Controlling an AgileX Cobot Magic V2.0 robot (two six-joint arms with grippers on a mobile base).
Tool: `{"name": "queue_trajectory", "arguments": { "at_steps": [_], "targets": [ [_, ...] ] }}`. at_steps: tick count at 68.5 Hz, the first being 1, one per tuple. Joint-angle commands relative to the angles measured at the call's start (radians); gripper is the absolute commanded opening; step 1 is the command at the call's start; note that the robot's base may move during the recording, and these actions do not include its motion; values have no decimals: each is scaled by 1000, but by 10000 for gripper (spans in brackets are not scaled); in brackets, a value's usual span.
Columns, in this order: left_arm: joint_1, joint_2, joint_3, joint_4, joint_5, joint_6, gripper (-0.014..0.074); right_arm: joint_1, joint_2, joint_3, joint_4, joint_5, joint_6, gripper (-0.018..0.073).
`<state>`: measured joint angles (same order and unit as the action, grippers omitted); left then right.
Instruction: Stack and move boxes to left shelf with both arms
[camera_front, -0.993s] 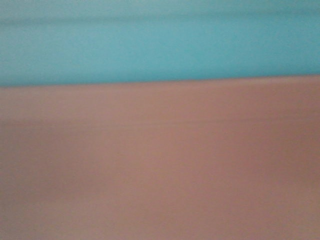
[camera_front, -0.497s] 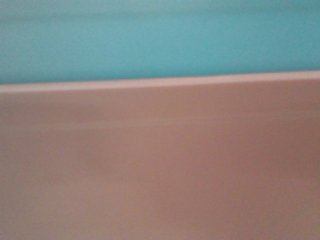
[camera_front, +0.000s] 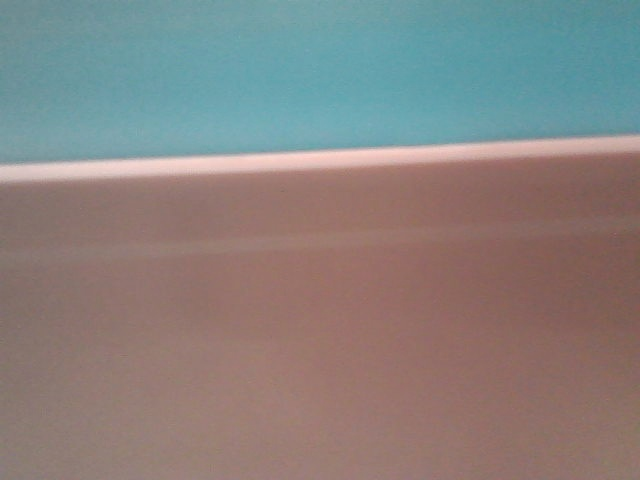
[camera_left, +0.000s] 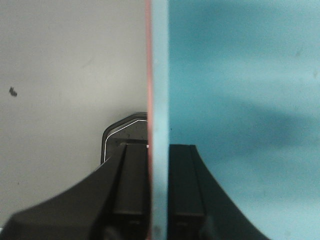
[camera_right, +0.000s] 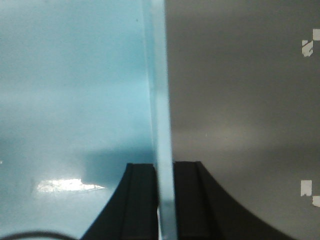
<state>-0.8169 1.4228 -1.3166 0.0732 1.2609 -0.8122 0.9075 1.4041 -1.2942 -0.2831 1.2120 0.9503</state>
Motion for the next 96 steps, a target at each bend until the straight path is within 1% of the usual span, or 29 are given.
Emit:
{"name": "queue_trajectory", "arguments": {
  "at_steps": [1, 96],
  "targets": [
    [-36, -37, -50, -218, 79, -10, -3, 22, -32, -47, 107, 90, 8, 29],
    [-36, -37, -50, -219, 79, -10, -3, 22, -32, -47, 101, 91, 8, 29]
  ]
}}
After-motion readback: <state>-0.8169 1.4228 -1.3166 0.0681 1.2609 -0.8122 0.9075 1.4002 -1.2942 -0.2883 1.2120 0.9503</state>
